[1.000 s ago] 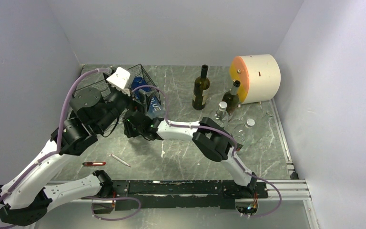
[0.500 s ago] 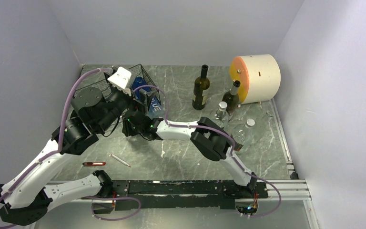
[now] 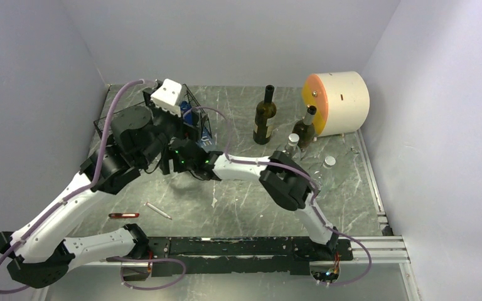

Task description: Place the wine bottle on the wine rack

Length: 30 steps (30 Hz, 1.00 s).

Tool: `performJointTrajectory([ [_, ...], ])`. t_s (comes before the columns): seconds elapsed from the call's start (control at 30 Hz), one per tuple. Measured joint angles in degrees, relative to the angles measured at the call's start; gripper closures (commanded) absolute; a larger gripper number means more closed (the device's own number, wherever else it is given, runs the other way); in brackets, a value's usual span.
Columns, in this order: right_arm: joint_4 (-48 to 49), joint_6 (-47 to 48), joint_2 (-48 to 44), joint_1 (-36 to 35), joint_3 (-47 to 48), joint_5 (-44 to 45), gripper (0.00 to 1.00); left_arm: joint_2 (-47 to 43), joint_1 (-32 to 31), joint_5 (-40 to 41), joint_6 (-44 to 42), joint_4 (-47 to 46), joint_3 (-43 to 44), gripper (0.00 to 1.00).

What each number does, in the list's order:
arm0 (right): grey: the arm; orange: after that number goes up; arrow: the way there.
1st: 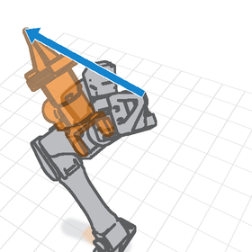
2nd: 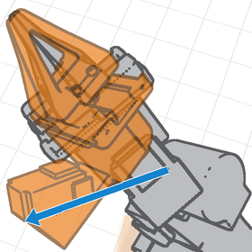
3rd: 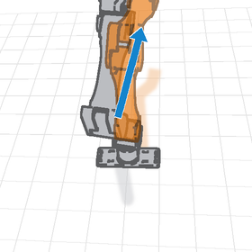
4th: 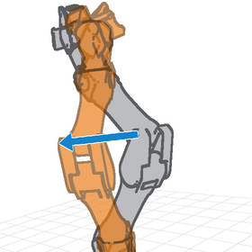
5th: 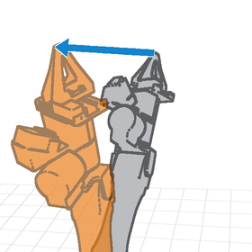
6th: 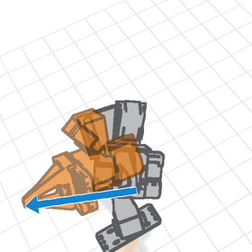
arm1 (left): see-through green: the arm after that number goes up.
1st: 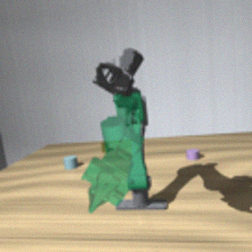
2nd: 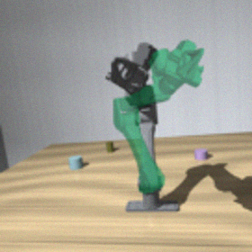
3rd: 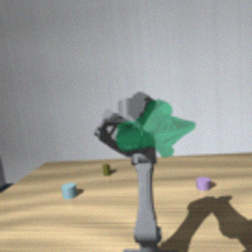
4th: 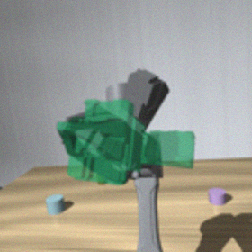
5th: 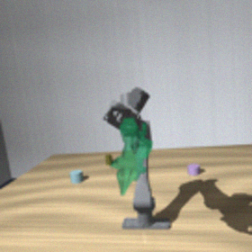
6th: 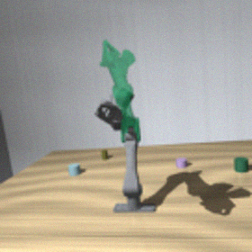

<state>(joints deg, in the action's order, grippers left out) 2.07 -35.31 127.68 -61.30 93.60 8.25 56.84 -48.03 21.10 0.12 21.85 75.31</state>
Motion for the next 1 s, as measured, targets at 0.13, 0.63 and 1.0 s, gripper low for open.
performJointTrajectory([
  [0.13, 2.8, 0.0, -7.2, 0.5, -7.0, -0.5, 0.15, 3.2, 3.1, 0.8, 3.1, 1.1, 2.4, 0.01],
  [0.63, 10.8, 0.5, -32.3, 1.3, -29.7, 3.2, 0.19, 9.8, 44.0, -13.4, 17.0, 5.0, -2.6, 0.01],
  [1.0, 9.6, 3.6, -43.5, 3.0, -37.0, 5.3, 0.19, 9.4, 66.6, -16.0, 25.4, 5.6, -18.2, 0.02],
])
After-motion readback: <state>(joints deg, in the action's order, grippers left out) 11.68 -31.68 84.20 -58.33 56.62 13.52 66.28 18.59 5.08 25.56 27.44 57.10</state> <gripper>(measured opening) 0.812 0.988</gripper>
